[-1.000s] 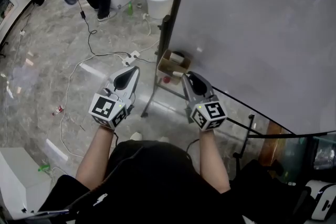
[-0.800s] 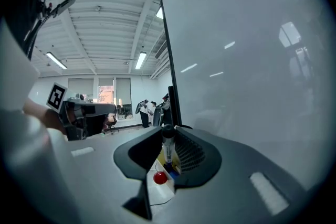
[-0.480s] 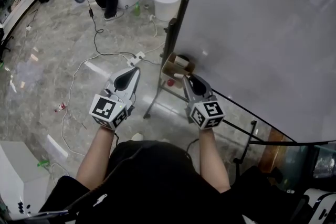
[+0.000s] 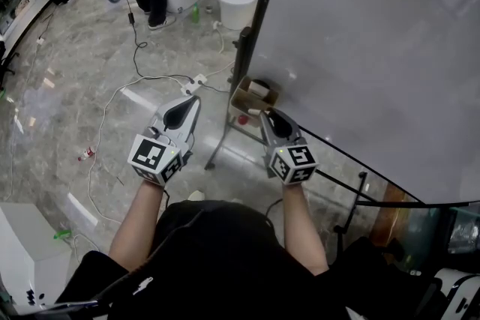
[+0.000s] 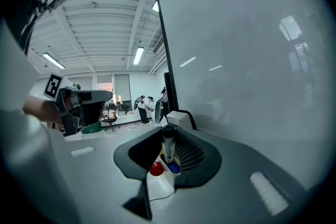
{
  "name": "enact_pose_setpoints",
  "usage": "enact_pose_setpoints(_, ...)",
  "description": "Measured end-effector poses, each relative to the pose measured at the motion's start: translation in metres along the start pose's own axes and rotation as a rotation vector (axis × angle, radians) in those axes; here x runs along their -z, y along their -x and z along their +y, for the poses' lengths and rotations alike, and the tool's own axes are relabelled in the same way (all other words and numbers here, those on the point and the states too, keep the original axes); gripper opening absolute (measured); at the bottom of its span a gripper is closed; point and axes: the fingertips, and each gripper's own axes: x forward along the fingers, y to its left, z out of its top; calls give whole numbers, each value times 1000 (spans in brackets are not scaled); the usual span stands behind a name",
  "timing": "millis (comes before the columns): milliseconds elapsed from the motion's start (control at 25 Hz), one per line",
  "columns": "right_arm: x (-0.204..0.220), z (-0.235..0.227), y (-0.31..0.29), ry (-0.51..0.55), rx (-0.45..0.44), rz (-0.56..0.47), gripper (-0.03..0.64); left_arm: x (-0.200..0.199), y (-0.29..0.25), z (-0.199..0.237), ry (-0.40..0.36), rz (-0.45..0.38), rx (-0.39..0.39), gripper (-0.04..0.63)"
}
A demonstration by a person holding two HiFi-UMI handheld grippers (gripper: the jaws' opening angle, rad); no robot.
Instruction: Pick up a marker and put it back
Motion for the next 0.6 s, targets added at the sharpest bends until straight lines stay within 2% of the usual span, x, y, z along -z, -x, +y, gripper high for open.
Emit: enact_pose_setpoints(600,16,-14,7,-58,40,7,84,3,-10,-6,11,16,35,6)
